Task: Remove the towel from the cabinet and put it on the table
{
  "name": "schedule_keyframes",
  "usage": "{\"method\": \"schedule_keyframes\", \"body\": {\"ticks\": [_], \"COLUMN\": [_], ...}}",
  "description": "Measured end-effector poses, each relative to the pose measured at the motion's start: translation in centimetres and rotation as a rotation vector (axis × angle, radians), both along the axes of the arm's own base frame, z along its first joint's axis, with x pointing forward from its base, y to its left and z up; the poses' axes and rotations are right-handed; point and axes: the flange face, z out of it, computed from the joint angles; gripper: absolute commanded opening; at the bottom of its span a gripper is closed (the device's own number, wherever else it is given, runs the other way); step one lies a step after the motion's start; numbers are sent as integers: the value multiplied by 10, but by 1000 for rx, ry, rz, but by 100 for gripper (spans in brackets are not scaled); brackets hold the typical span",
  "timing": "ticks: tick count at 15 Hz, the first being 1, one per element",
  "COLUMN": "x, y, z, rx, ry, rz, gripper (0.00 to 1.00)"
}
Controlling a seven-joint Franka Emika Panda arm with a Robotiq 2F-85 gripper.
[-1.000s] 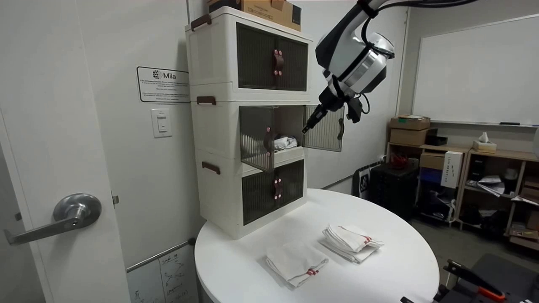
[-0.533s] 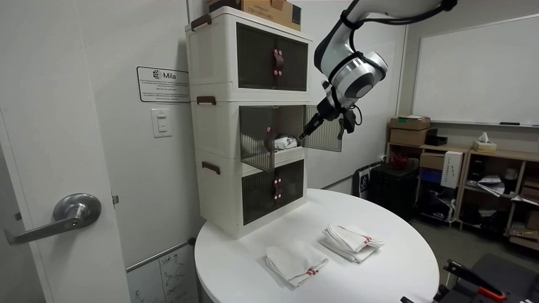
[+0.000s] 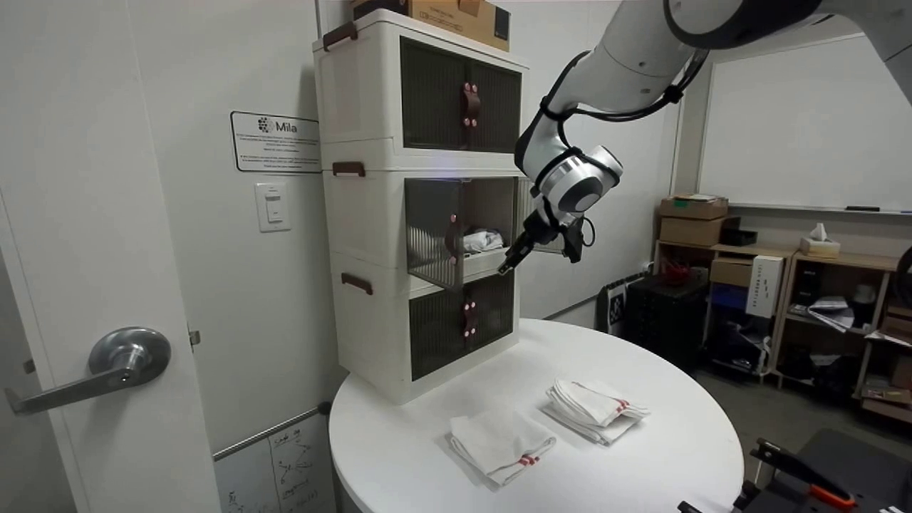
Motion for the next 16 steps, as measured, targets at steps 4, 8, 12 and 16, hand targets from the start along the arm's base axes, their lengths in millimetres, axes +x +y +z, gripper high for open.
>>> {"method": "schedule_keyframes", "body": {"ticks": [4,8,12,16], "x": [-1,-4,-3,-3], "y": [5,5,10,11], "z": [20,21,16,15], "rx": [9,15,20,51], "ry": [-32,-31,-33,-43], "rz": [6,4,0,-16], "gripper": [100,100,100,100]}}
